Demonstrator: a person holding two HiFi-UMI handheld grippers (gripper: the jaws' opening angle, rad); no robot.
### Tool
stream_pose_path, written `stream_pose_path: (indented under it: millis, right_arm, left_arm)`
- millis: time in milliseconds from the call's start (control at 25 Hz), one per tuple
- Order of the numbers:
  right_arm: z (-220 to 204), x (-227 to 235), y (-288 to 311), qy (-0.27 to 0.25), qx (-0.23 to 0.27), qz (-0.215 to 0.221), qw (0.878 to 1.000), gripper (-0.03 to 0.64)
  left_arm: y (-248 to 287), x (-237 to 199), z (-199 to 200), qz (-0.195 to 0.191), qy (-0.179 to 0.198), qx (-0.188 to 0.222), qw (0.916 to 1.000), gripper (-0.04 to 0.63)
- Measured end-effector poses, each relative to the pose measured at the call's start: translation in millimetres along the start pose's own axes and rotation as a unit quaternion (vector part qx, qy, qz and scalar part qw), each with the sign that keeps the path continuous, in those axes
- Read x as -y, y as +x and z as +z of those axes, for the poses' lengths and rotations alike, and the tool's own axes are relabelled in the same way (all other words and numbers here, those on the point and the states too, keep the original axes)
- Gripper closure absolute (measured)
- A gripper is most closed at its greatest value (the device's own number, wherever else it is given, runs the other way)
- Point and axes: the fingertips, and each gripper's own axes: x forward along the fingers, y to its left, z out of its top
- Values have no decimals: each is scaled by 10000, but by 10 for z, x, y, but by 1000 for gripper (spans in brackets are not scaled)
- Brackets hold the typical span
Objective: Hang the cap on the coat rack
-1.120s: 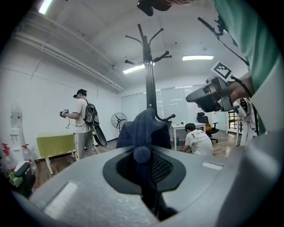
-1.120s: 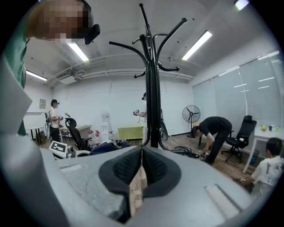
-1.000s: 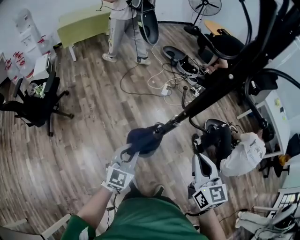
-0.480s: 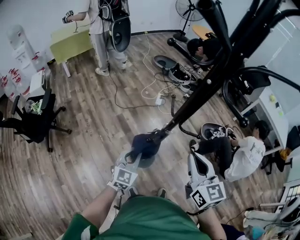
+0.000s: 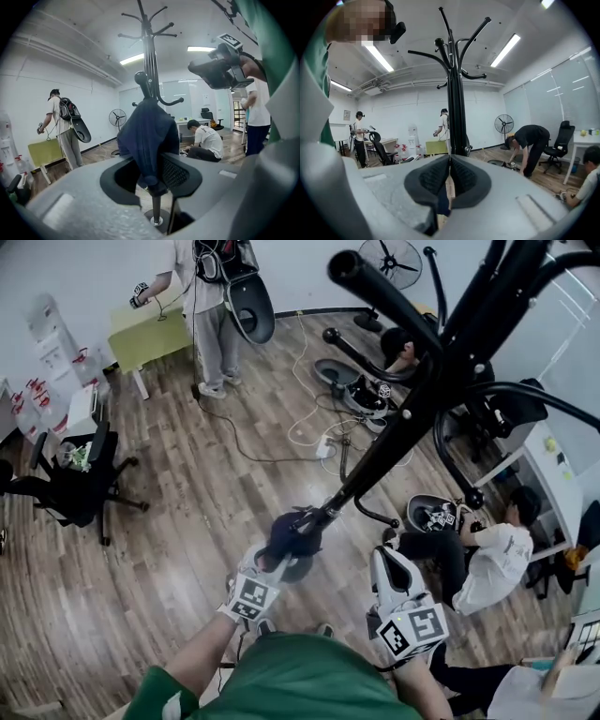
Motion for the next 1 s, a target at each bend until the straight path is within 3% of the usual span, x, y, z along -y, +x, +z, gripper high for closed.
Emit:
stream_pose_path:
  millis: [160,360,640,760,1000]
  right_arm:
    - [4,148,-5,191,1,84,9998,611]
    - [34,219,60,348,42,327,9988,611]
    - [88,274,9,382,145,552,9976,611]
    - [125,328,-20,408,177,636,9970,611]
    - [218,522,-56,424,365,723,9958,611]
  left_arm:
    - [43,108,-14,-70,-84,-183,9998,374]
    - [-101,77,-13,212,-79,-359,9991,356]
    - [-418,91,269,682,-220,-93,9974,357]
    - [-531,110,550,892,-312,130,9954,357]
    - [-710,53,1276,1275,-120,686,9894,374]
